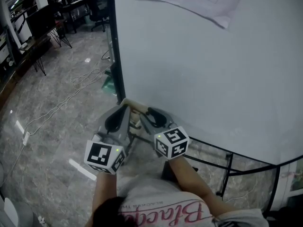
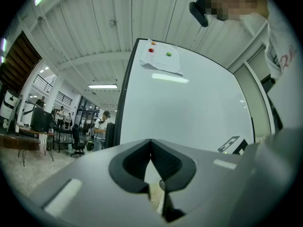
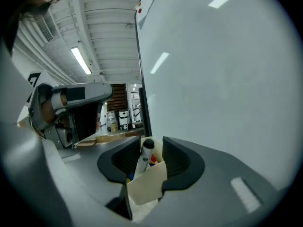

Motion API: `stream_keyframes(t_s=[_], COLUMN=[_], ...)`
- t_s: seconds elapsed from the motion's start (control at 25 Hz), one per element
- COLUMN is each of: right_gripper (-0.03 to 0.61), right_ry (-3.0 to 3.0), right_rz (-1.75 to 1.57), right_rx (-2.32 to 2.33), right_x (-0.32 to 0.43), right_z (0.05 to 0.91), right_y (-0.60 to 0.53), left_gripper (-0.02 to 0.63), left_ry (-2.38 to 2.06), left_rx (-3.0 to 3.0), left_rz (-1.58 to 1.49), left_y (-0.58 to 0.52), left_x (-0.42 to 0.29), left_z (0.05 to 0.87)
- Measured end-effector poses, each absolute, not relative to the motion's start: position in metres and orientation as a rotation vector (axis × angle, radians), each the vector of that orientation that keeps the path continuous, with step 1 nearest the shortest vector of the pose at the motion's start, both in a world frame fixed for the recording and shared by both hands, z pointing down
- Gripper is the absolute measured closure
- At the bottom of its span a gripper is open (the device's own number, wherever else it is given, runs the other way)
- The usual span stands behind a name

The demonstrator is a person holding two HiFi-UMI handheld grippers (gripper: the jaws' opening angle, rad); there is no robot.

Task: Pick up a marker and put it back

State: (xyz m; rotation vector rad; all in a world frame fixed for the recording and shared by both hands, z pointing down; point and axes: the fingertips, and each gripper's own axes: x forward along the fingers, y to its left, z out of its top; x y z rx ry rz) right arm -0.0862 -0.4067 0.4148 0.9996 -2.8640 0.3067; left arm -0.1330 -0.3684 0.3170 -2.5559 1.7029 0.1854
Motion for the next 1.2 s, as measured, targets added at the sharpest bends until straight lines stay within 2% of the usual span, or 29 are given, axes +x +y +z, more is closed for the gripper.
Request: stream_keyframes(t_s=[0.52,0.68,0.76,1.2], right_gripper=[0.468,0.556,0.575,0.577], right_ry=[-2.967,-2.983,-2.981,-2.965], right_rz=[0.055,-0.011,-0.023,-0.054], right_rx=[1.07,1.093,1.097,1.09], right_x=[-0.057,-0.052,-0.05,-0.048], right_z=[0.332,0.315,0.314,0.31], right_y=[-0.39,-0.383,-0.381,-0.373], left_gripper=[0.614,0.614,0.614,0.614], left_ry=[1.662,1.647,1.639,1.61], left_rx=[-2.577,-2.582,-2.583,-2.598], left_rz=[0.207,0.211,0.214,0.218], left_y=[-0.369,-0.368,-0.367,-0.364], left_x=[-0.128,-0.127,-0.126,-0.122], left_z=[0.312,0.309,0.308,0.305])
